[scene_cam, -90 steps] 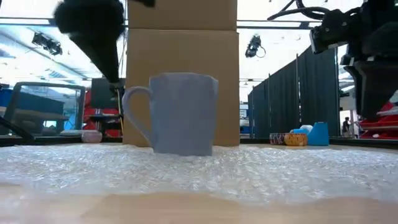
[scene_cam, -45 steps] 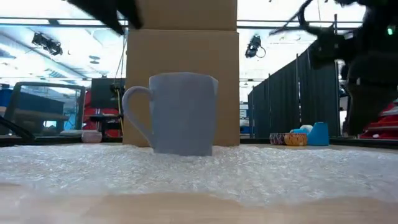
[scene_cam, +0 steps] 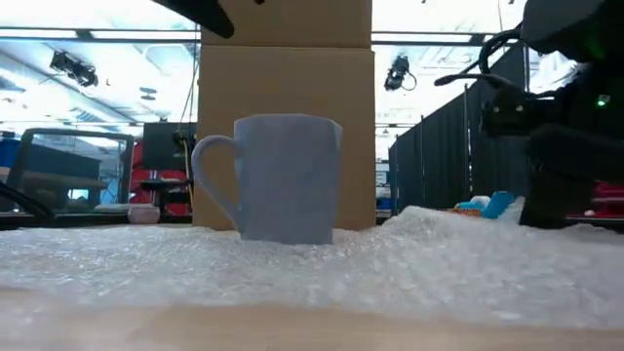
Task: Wrap mug
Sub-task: Wrap the blue mug with bubble wrap
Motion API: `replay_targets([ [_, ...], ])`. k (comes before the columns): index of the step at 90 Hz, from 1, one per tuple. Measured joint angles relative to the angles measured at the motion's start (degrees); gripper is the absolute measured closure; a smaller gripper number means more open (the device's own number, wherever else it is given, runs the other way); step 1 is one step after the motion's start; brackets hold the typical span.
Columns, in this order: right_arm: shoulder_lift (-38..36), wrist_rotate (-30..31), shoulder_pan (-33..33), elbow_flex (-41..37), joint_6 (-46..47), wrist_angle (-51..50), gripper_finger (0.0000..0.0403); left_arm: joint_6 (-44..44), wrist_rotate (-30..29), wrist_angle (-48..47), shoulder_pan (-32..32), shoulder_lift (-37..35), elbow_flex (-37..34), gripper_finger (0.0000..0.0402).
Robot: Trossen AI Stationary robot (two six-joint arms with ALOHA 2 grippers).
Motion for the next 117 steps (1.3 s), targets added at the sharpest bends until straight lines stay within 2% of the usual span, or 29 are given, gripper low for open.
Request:
replay_targets([
  [19, -0.55, -1.88, -1.31, 4.82, -17.15, 11.61, 0.0402, 0.07, 2.61, 0.17, 1.29, 0.0, 0.0, 0.0053],
  [38, -0.55, -2.85, -2.35, 8.98, -31.69, 21.55, 0.0403, 6.56, 16.11, -0.1, 4.39, 0.02, -0.26, 0.0053],
  [56, -0.55, -2.81, -2.58, 11.82, -41.35, 26.54, 0.0403, 12.43, 19.95, -0.65, 7.38, 0.04, -0.28, 0.0053],
  [82, -0.59, -8.65, -1.92, 13.47, -48.19, 33.89, 0.0403, 20.77, 22.24, -2.12, 11.5, -1.47, -0.28, 0.0053],
  [98, -0.58, -8.77, -2.81, 13.45, -48.92, 33.46, 0.0403, 28.43, 21.62, 1.97, 14.11, -1.9, -0.28, 0.0053],
  [117, -0.57, -9.65, -3.52, 13.45, -49.47, 33.42, 0.0403, 41.83, 19.48, 7.56, 15.64, -1.9, -0.28, 0.0053],
])
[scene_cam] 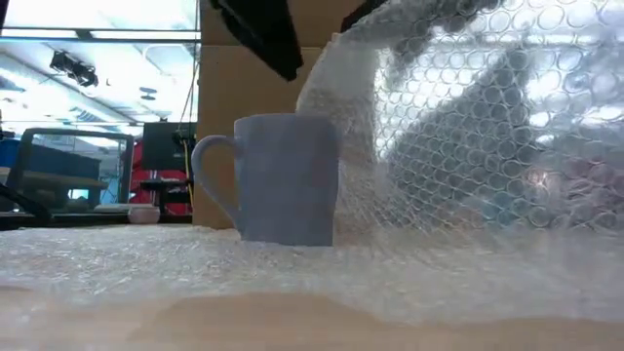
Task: Wrap mug
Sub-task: Wrap the blue mug with bubble wrap
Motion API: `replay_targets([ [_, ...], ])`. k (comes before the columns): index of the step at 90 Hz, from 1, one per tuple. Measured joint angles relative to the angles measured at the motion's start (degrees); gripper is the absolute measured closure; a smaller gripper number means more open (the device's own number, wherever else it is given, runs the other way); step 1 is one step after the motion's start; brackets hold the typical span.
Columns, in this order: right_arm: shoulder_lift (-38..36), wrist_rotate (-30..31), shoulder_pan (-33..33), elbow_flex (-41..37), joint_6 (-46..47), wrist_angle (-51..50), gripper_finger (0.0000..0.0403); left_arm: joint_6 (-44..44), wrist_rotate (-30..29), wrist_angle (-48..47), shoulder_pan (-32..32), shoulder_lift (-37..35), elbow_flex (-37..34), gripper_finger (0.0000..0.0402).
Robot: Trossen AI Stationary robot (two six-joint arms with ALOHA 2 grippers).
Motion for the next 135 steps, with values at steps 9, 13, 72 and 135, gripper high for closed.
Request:
replay_targets([
  [9, 0.02, -0.11, 0.06, 0.0, 0.09, -0.2, 0.0403, 4.95, -1.68, 1.77, 0.2, 0.01, 0.0, 0.0053],
  [13, 0.02, -0.18, 0.07, 0.0, 0.09, -0.18, 0.0403, 7.12, -1.79, 3.85, 0.4, 0.61, 0.02, 0.0053],
  [72, 0.04, 1.59, -0.32, -0.04, 0.17, -1.73, 0.0403, 21.16, -0.5, 13.42, 0.48, 4.94, 0.58, 0.0053],
  [135, -2.93, 1.66, -0.36, -0.07, 0.33, -8.35, 0.0403, 17.79, 4.74, 16.05, 0.46, 11.1, 0.66, 0.0053],
])
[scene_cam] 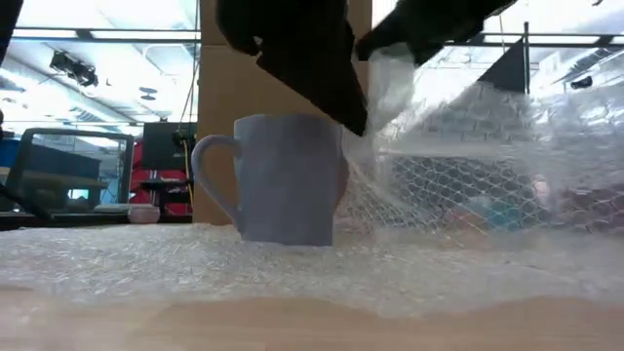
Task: Wrap mug
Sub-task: Wrap the blue mug with bubble wrap
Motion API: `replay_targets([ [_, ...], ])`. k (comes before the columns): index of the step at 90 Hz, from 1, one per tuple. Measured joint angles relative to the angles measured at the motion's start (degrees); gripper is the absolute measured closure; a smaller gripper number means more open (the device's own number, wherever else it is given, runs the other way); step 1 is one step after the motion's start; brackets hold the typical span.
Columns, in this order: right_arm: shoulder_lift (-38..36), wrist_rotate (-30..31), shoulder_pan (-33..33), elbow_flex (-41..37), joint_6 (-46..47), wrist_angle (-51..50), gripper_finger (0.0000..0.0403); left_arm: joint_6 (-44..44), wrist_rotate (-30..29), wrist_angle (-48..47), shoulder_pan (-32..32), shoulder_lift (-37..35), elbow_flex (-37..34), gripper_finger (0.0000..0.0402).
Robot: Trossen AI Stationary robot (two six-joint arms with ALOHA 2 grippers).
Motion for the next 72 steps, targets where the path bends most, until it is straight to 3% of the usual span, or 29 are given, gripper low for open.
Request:
replay_targets([
  [19, -7.07, -0.72, 0.34, 0.02, 8.03, -14.41, 0.0403, -1.29, -0.03, 0.07, 0.0, -0.04, -0.02, 0.0053],
  [30, -7.22, -3.93, 0.94, 0.02, 11.88, -17.09, 0.0401, -1.25, -0.07, 0.03, 0.02, -0.02, -0.02, 0.0053],
  [40, -4.07, -7.6, 1.99, 0.02, 12.28, -15.98, 0.0388, -1.22, -0.1, 0.05, 0.0, -0.02, -0.02, 0.0053],
  [54, 3.02, -7.61, 2.19, 0.0, 13.48, -13.96, 0.0363, -1.18, -0.6, 0.07, 0.0, -0.02, -0.02, 0.0053],
  [72, 10.24, -7.6, 1.19, -0.02, 13.8, -2.48, 0.0353, 0.54, -0.62, -4.44, 0.0, -0.02, 2.88, 0.0053],
])
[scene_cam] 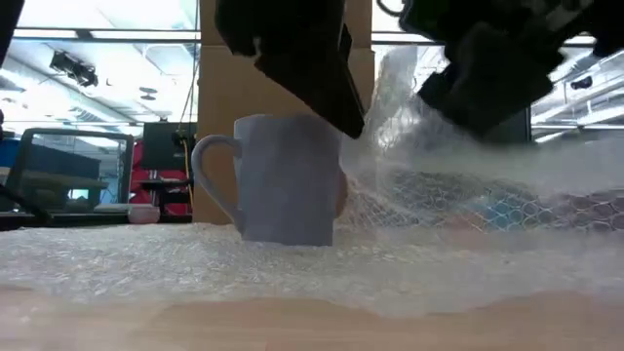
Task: Wrap mug
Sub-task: Wrap the blue mug with bubble wrap
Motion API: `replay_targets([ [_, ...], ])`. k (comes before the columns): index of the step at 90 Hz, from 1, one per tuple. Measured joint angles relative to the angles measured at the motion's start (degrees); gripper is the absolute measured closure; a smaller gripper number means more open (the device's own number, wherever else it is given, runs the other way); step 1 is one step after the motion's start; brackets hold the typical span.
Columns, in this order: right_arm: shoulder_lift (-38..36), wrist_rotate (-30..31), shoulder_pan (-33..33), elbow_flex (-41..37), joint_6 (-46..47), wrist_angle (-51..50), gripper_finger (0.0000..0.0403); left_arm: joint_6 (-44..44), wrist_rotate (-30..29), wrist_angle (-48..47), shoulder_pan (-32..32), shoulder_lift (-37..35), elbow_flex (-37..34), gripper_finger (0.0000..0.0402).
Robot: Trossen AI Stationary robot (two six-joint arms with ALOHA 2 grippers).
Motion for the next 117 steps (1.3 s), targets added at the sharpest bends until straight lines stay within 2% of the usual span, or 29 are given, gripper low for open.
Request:
replay_targets([
  [25, -0.4, 0.7, -1.44, 0.07, -5.03, 10.86, 0.0359, -0.81, -3.01, -16.27, -0.11, -0.09, 12.77, 0.0053],
  [43, -0.4, 0.85, -2.41, 0.07, -5.66, 12.34, 0.036, -11.74, -3.16, -33.24, -1.34, -0.11, 21.43, 0.0053],
  [64, -0.4, 0.79, -4.53, 0.04, -8.42, 14.17, 0.0361, -22.63, -2.88, -48.73, -4.59, -0.11, 22.71, 0.0053],
  [79, -0.03, -2.21, -6.8, 0.06, -9.46, 14.8, 0.0364, -25.19, -3.41, -45.78, -5.86, -0.11, 22.76, 0.0053],
  [93, 0.79, -3.06, -7.87, 0.08, -9.59, 15.6, 0.0364, -20.59, -3.7, -38.49, -6.43, -0.11, 22.51, 0.0053],
  [117, 0.85, -3.14, -8.34, 0.04, -9.58, 15.66, 0.037, -15.08, -3.61, -39.1, -7.74, 1.12, 22.36, 0.0053],
])
